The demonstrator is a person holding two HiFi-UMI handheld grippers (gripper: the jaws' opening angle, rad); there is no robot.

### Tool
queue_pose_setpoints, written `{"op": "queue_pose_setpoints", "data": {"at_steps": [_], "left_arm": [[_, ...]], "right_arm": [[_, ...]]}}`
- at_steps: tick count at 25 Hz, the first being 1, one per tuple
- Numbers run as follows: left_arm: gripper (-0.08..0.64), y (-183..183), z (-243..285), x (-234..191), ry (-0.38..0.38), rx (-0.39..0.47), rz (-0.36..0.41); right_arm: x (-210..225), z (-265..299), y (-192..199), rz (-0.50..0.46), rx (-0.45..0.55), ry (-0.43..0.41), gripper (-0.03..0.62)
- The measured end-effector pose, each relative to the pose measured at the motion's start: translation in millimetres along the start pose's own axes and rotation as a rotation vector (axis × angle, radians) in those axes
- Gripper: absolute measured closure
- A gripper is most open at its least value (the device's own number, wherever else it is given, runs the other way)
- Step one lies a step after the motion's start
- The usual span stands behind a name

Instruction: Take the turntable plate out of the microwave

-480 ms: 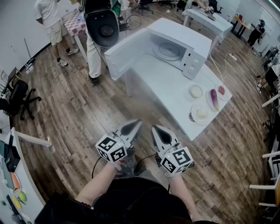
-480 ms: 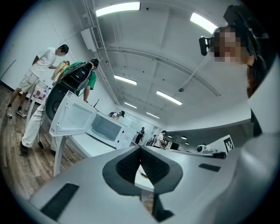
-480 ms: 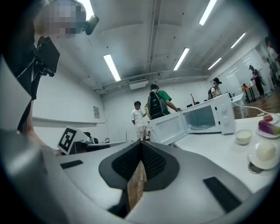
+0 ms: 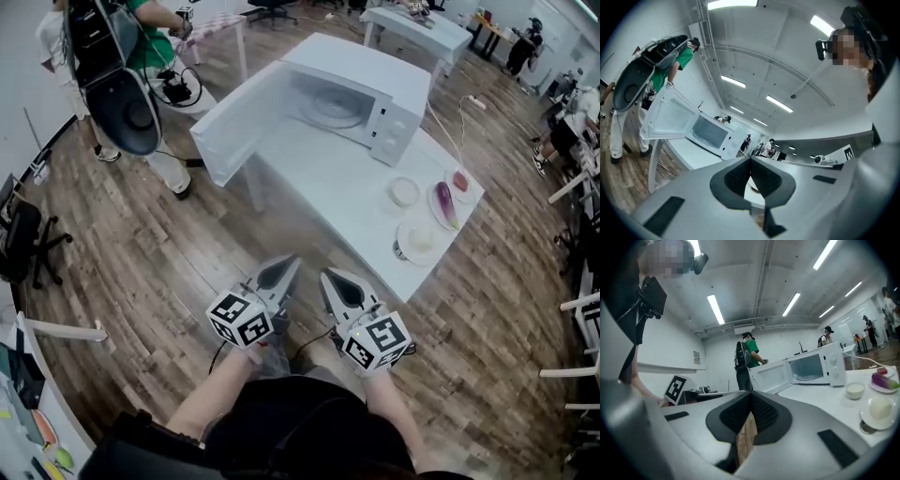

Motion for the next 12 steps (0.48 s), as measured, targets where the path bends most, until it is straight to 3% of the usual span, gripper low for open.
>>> {"op": "queue_pose_setpoints", "data": {"at_steps": [4,8,12], "left_arm": [[0.548,-7,32,-24,0.057,-0.008,-0.003],[0.548,-9,58,-62,0.064,-0.039,-0.051],[0.548,-25,81,-95,0.111,-0.057,-0.036]], "right_arm": [[13,29,3,-0.007,-0.025,0.009,0.572],[30,62,10,0.009,-0.037,0.062,0.572],[43,100,17,0.021,-0.042,0.093,0.572]]}}
Point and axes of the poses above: the fingertips, and each gripper's own axes: z forward along the fingers, x to its right, y out of its underside, the point moved 10 cm from there along -z, backward along the fingers, and after that the axes turned 14 degrees about x, right-handed, at the moved point
